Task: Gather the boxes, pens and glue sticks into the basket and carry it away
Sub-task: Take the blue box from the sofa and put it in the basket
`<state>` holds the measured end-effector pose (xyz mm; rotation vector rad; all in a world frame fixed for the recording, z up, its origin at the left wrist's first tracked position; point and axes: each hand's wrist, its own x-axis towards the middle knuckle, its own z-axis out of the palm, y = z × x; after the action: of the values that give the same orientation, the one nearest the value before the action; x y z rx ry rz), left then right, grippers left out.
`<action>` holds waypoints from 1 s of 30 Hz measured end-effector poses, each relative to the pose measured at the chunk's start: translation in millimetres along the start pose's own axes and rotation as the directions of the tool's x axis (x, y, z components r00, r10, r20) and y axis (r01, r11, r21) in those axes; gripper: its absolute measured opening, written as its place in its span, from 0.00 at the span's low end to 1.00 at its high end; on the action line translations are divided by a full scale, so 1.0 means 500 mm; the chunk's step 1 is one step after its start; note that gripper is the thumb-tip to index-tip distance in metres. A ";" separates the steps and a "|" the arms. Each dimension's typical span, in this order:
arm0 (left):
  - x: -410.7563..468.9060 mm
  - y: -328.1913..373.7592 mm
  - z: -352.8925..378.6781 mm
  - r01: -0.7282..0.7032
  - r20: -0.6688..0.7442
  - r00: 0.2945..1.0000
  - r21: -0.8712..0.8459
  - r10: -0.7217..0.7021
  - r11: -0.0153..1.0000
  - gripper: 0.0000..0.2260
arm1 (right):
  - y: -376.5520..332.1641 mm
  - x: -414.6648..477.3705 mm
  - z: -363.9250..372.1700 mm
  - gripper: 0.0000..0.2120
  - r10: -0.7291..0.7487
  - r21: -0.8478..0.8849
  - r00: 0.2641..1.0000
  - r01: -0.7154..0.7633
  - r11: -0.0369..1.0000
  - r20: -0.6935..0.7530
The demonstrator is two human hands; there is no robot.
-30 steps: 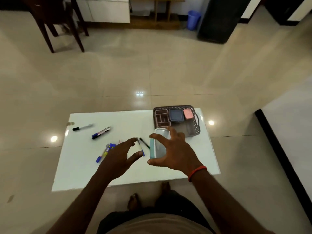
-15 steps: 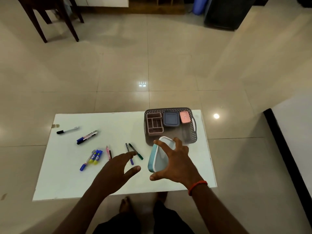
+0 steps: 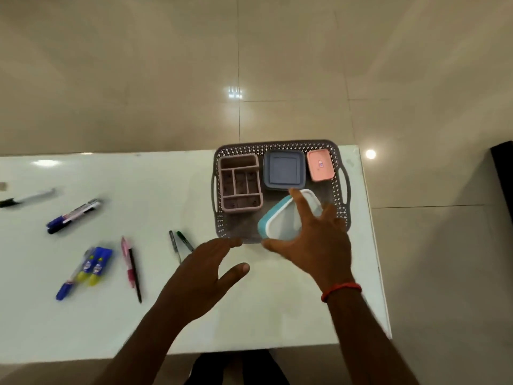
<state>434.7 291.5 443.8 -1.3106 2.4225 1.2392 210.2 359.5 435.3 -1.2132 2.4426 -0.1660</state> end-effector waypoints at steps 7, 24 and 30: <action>0.129 -0.117 0.120 -0.121 0.060 0.992 0.131 0.114 0.984 0.30 | 0.106 0.123 0.151 0.53 0.124 -0.260 0.955 -0.195 0.946 -0.268; 0.102 -0.142 0.177 -0.200 0.096 0.978 0.158 0.187 0.967 0.27 | 0.148 0.057 0.198 0.55 0.165 -0.242 0.941 -0.241 0.940 -0.294; 0.033 -0.152 0.224 -0.256 0.055 0.966 0.123 0.251 0.959 0.24 | 0.168 -0.019 0.207 0.54 0.210 -0.230 0.934 -0.281 0.932 -0.289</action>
<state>452.0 338.0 317.1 -0.9561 2.6568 1.1253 195.6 425.9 320.2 -1.0245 2.9001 0.0886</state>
